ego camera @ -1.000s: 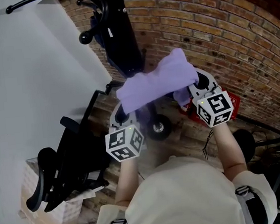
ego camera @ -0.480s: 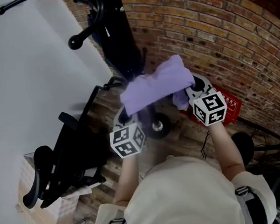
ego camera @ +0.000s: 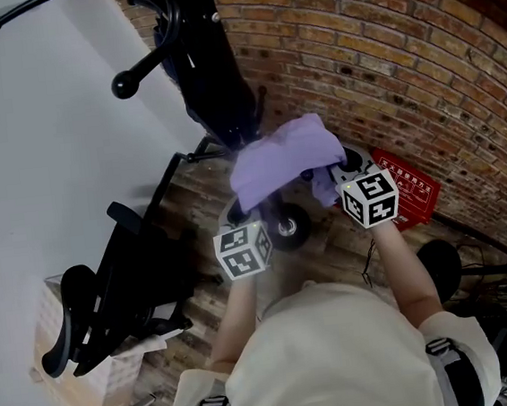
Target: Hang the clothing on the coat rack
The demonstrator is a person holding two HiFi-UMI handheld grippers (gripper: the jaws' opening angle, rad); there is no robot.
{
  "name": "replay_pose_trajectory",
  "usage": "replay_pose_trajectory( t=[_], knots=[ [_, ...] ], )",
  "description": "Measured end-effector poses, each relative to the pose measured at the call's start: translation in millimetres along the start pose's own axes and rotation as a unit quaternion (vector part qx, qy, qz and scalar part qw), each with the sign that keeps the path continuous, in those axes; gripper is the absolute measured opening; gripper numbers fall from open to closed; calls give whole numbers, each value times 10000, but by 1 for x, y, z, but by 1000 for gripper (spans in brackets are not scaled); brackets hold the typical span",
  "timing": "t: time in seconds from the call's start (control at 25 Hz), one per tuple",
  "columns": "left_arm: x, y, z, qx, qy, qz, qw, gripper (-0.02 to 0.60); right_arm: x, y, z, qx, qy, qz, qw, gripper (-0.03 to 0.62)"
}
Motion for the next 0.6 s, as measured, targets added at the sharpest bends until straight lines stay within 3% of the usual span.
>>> replay_pose_trajectory(
  t=[0.28, 0.6],
  knots=[
    [-19, 24, -16, 220, 240, -246, 9992, 71, 16, 33, -11, 358, -188, -34, 9992, 51],
    [-40, 43, -22, 377, 570, -375, 9970, 88, 46, 57, -19, 425, -519, -197, 9976, 54]
  ],
)
Point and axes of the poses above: the fingertips, and each gripper's own axes: z backward along the fingers, x to its left, y out of its underside, the point moved 6 cm from there along z, backward along the fingers, and after that the axes turned 12 degrees about -y, right-handed, at the moved point
